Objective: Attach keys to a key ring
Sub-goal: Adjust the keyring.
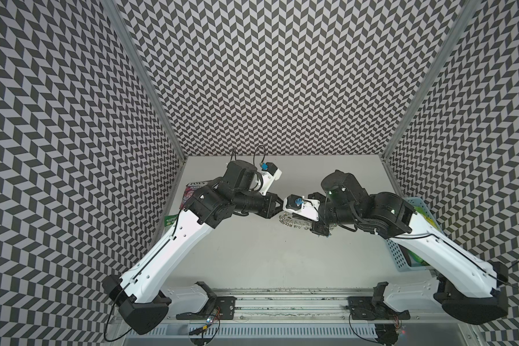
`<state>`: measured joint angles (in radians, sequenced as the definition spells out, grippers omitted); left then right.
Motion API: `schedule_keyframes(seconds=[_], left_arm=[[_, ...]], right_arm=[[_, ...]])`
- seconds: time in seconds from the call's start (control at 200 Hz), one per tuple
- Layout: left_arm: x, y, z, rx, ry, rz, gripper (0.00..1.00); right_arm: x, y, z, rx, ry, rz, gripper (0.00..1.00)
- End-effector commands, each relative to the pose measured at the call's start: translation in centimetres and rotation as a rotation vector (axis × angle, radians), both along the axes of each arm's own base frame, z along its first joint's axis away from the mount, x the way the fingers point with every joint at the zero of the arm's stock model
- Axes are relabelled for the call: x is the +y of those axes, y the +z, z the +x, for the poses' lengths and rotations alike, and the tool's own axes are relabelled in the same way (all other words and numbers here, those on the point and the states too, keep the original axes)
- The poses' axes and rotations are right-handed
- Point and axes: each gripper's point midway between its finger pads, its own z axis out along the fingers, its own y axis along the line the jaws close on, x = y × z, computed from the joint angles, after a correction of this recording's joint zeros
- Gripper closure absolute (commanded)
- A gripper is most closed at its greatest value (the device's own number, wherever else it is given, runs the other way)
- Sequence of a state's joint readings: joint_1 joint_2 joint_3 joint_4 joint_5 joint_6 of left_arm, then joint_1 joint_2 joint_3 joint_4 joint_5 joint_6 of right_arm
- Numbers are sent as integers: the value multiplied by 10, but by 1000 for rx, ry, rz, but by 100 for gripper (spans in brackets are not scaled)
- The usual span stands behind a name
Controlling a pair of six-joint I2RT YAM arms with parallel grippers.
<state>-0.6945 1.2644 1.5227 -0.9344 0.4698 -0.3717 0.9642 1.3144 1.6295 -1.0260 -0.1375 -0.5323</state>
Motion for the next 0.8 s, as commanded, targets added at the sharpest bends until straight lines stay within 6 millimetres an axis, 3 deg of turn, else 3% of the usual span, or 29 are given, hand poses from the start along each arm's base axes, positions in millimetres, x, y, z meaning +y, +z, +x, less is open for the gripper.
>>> schedule_keyframes(seconds=[0.0, 0.335, 0.796], left_arm=[[1, 2, -3, -8, 1, 21, 85], [-2, 3, -3, -5, -8, 17, 84], [3, -9, -5, 6, 10, 82, 81]], right_arm=[[8, 20, 4, -53, 3, 47, 100], [11, 15, 1, -51, 14, 32, 100], [8, 12, 0, -54, 9, 22, 100]])
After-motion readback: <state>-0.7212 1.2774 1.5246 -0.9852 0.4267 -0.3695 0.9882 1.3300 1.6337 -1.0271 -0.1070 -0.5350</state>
